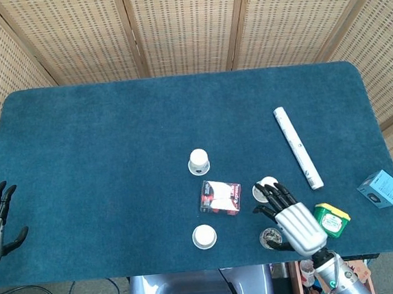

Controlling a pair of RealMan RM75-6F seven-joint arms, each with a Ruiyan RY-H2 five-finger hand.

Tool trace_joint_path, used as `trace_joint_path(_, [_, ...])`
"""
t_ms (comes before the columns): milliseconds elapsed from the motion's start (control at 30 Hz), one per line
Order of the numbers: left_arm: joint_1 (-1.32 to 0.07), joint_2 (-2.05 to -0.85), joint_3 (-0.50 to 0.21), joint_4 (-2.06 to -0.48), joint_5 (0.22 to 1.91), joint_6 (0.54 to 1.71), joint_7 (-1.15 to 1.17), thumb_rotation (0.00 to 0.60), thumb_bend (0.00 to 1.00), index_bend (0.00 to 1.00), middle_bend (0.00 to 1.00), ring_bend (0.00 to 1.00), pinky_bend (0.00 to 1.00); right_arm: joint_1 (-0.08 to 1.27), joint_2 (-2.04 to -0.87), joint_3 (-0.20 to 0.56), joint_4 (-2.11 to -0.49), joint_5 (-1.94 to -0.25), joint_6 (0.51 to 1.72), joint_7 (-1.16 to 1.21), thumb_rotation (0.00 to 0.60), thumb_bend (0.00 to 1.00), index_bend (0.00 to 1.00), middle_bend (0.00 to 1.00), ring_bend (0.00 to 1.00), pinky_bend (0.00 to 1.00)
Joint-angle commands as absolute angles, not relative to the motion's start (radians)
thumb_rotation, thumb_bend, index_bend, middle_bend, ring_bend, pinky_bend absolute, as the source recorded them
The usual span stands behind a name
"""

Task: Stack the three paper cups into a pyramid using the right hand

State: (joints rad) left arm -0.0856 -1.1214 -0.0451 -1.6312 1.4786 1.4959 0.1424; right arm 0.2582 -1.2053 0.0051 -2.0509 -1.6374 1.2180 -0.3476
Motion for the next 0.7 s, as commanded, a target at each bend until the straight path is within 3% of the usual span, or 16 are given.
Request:
trace_joint_path(33, [-0.086,-1.122,-0.045,-1.632,1.479,1.495,0.144,0.600,0.31,0.00,0.00,0.00,0.00,0.282,-1.259,0.006,-2.066,-1.626,1.183,-0.394,0.600,0.02,0.36,0.00,0.00,0.00])
trace_joint_path(333, [-0.088,-1.124,-0.045,-1.629,1.477,1.492,0.148,0.600,0.31,0.00,0.00,0.00,0.00,0.340,-1.335,0.048,-2.052,-1.564,1.129,-0.415,0.600,0.02,0.36,0.00,0.00,0.00])
trace_joint_path(700, [-0.094,-1.129,-0.047,-1.624,1.468,1.478,0.154,0.600,0.31,0.00,0.00,0.00,0.00,0.367,-1.370,0.048,-2.049,-1.522,1.106,-0.410,0.600,0.02,0.38,0.00,0.00,0.00])
